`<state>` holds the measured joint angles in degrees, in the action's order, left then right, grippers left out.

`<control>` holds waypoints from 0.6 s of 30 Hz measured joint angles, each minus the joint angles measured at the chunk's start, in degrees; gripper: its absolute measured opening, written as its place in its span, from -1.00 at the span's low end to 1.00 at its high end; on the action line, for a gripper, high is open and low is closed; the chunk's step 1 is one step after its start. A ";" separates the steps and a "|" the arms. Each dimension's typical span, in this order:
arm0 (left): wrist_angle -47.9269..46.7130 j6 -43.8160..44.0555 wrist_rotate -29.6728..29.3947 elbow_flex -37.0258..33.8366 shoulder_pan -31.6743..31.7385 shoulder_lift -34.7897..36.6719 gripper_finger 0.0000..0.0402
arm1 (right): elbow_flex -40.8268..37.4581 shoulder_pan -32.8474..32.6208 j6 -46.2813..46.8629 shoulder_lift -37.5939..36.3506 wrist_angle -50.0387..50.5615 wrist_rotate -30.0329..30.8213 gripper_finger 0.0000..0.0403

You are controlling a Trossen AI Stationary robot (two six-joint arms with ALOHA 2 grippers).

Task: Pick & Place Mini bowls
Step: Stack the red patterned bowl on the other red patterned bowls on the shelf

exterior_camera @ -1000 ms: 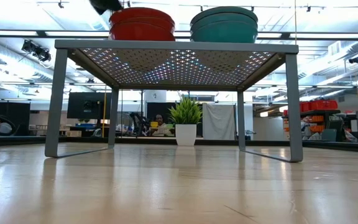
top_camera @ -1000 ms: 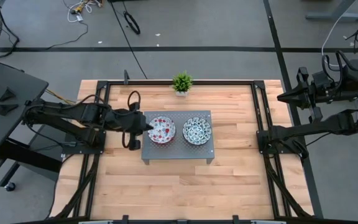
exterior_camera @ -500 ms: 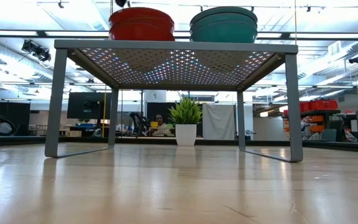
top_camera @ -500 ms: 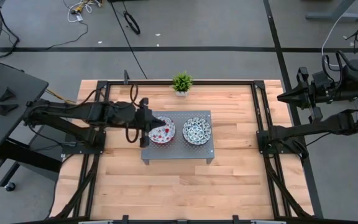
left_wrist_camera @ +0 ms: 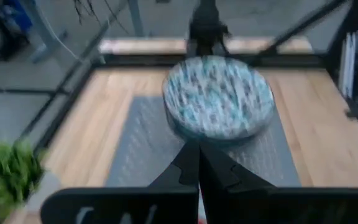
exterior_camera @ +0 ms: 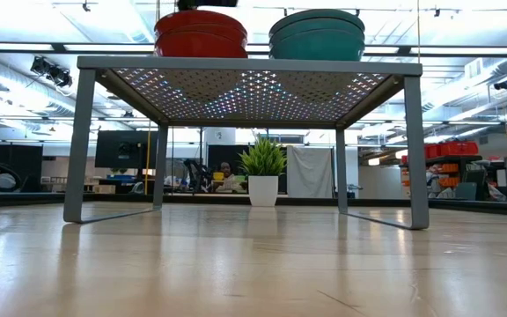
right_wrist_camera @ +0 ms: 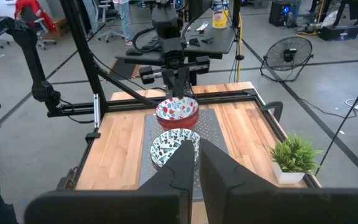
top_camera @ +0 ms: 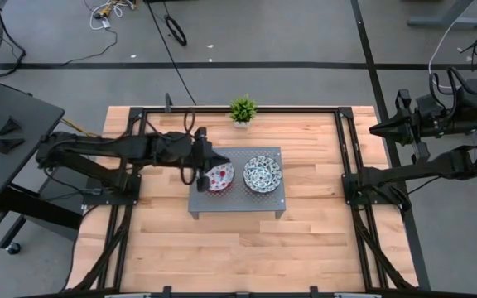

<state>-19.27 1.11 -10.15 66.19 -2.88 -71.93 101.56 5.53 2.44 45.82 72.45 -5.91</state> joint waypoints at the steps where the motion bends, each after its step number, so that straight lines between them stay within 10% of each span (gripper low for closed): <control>1: 1.45 -0.31 -0.06 0.16 0.27 -0.50 -1.00 | 0.01 -0.01 0.00 0.00 0.00 0.00 -0.85; 18: 3.42 -1.90 2.94 0.04 4.05 -4.23 -1.00 | 0.00 0.00 0.00 0.00 0.01 0.00 -0.85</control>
<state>-15.85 -0.79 -7.21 66.22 1.16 -76.16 101.56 5.53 2.44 45.82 72.46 -5.91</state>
